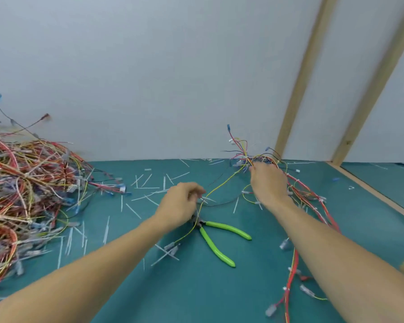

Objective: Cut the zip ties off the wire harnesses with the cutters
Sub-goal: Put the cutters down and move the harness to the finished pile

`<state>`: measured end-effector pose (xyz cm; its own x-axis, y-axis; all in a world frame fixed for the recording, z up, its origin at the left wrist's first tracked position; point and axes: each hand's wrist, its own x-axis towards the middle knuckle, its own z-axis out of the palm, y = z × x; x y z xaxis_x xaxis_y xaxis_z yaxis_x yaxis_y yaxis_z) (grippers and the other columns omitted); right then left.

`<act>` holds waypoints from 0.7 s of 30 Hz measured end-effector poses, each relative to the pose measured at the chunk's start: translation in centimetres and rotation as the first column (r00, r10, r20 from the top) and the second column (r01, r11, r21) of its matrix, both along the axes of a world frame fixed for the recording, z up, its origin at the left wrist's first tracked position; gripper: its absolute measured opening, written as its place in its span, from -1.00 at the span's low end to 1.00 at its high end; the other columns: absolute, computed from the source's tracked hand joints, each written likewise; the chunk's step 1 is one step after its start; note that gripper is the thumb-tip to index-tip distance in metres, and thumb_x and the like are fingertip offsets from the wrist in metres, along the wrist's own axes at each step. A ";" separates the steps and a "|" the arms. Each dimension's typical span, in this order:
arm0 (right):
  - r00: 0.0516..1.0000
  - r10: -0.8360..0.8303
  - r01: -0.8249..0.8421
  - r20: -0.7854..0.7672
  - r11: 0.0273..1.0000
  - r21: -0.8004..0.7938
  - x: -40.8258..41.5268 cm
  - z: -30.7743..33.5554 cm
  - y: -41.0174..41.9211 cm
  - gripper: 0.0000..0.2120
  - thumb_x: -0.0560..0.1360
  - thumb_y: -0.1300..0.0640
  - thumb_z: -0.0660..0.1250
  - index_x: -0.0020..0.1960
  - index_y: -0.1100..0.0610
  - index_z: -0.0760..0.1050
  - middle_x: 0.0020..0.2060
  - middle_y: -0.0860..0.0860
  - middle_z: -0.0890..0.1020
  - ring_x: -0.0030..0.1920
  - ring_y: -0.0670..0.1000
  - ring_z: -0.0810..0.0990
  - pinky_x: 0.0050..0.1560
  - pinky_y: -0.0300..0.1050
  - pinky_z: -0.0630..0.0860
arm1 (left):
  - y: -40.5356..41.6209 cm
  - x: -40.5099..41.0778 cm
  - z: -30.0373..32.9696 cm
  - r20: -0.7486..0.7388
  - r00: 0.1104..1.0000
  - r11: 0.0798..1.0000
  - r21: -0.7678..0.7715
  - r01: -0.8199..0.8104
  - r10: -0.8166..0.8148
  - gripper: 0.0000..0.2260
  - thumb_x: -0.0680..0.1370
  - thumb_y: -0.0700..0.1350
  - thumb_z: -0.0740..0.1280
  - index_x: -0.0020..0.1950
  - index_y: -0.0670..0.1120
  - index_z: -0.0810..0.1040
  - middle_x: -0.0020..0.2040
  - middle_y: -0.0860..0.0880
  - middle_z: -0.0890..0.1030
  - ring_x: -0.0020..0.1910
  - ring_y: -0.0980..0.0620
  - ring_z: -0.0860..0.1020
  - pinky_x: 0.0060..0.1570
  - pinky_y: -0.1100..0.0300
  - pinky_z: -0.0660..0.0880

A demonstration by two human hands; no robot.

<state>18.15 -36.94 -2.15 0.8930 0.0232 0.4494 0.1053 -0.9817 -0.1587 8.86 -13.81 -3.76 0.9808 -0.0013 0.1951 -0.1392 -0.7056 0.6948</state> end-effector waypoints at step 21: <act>0.948 -0.203 0.108 -0.247 0.931 -0.350 -8.2 -1.6 -5.7 -0.52 0.61 -0.10 0.29 0.34 0.22 0.35 0.15 0.12 0.65 0.14 0.19 0.67 -0.12 -0.02 0.45 | -2.0 -5.3 -1.8 0.044 0.990 0.943 0.300 -0.140 0.133 -0.84 0.60 0.05 0.25 0.11 0.01 0.44 0.01 0.05 0.59 -0.02 -0.13 0.57 -0.07 0.04 0.49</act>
